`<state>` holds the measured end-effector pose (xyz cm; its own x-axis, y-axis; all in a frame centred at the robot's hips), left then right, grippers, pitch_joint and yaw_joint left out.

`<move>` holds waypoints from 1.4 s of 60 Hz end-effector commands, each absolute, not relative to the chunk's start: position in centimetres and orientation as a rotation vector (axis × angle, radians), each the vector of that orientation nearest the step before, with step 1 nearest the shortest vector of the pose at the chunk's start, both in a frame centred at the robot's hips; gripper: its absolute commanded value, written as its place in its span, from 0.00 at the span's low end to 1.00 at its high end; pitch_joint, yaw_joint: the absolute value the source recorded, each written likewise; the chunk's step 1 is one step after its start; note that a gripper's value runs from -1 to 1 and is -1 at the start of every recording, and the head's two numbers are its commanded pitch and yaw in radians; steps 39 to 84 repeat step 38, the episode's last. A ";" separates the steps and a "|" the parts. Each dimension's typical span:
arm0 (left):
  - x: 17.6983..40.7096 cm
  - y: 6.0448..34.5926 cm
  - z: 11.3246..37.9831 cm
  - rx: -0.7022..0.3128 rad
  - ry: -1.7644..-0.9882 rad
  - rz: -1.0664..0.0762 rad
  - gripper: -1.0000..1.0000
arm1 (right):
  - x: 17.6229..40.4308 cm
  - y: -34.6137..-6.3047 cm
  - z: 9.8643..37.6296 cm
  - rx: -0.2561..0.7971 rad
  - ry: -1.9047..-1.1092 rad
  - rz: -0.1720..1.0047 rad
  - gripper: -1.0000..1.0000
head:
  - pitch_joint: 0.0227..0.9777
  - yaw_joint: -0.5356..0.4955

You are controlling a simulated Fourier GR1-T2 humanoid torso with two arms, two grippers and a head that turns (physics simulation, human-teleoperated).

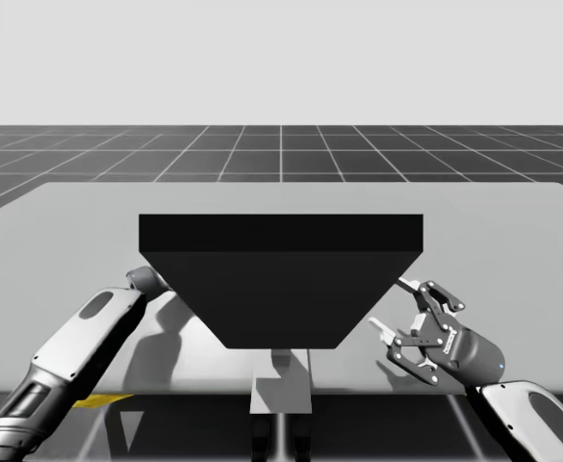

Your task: Reach around the screen and pick up the object behind it.

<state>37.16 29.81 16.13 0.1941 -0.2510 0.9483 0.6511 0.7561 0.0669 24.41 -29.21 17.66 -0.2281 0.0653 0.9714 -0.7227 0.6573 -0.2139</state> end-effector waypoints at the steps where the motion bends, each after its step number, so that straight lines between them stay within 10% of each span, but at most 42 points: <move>1: 37.7 31.5 20.7 -0.418 -1.306 -0.725 1.00 | 24.4 -29.2 17.7 0.542 -1.656 0.801 0.00 | 0.17 0.54; 38: 34.5 32.2 38.9 -0.312 -1.765 -0.667 1.00 | 24.5 -29.2 17.8 0.533 -1.667 0.804 0.00 | 0.16 0.54; 84: 34.5 32.2 38.9 -0.312 -1.765 -0.667 1.00 | 24.5 -29.2 17.8 0.533 -1.667 0.804 0.00 | 0.16 0.54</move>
